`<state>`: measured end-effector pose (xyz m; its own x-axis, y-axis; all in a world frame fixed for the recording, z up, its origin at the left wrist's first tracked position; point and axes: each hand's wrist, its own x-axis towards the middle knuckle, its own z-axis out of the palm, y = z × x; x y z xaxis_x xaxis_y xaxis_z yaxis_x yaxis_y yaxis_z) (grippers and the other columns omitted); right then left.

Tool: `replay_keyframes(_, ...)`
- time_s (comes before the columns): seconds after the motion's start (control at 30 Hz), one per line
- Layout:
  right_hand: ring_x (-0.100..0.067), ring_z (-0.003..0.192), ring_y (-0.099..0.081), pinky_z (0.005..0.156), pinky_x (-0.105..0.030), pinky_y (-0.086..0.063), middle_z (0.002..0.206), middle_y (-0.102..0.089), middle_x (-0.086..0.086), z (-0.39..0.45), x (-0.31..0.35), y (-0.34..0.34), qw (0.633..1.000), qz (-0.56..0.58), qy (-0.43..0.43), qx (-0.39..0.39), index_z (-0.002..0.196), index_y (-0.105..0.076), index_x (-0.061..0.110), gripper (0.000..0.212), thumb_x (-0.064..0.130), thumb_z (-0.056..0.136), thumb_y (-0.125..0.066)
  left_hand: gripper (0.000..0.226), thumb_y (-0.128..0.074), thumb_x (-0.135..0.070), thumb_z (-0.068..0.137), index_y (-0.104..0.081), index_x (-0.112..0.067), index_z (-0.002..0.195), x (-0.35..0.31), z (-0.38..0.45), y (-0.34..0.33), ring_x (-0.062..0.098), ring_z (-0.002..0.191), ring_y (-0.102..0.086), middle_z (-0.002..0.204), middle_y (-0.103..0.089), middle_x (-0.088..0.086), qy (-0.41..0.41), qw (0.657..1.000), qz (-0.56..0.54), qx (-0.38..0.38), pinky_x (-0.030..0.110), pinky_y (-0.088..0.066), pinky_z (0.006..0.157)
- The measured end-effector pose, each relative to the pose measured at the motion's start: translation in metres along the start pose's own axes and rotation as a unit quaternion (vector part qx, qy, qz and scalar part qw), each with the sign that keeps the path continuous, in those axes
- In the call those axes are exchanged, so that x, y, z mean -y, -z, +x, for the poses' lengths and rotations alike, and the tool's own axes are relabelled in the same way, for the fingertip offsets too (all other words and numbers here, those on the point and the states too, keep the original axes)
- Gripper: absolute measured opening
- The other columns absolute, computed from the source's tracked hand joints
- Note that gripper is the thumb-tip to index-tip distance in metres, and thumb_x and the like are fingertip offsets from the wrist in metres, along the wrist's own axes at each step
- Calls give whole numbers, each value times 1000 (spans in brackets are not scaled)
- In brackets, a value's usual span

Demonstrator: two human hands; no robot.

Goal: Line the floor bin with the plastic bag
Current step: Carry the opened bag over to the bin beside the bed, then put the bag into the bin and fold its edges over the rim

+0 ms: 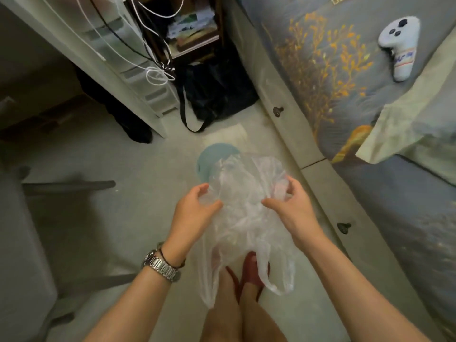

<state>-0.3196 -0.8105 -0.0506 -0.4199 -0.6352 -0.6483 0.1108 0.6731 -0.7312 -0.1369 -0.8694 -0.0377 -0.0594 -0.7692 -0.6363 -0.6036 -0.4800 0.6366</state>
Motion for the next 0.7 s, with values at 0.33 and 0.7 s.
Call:
replay_keyframes(0.33, -9, 87, -51, 59, -8, -46, 118, -32, 1, 66, -26, -51, 991, -118, 59, 26, 134, -44, 22, 65, 2, 75, -65, 54, -69, -24, 78, -52, -21, 130, 42, 64, -4, 23, 105, -64, 122, -65, 6, 5, 1000, 0, 18, 44, -51, 93)
replay_keyframes(0.7, -21, 96, -62, 83, -43, -55, 123, -58, -6, 204, -87, -95, 954, -220, 111, 171, 135, -40, 22, 68, 7, 73, -63, 50, -67, -19, 81, -53, -26, 128, 111, 188, -56, 11, 71, -69, 93, -68, 2, -21, 1000, -20, 9, 27, -57, 66)
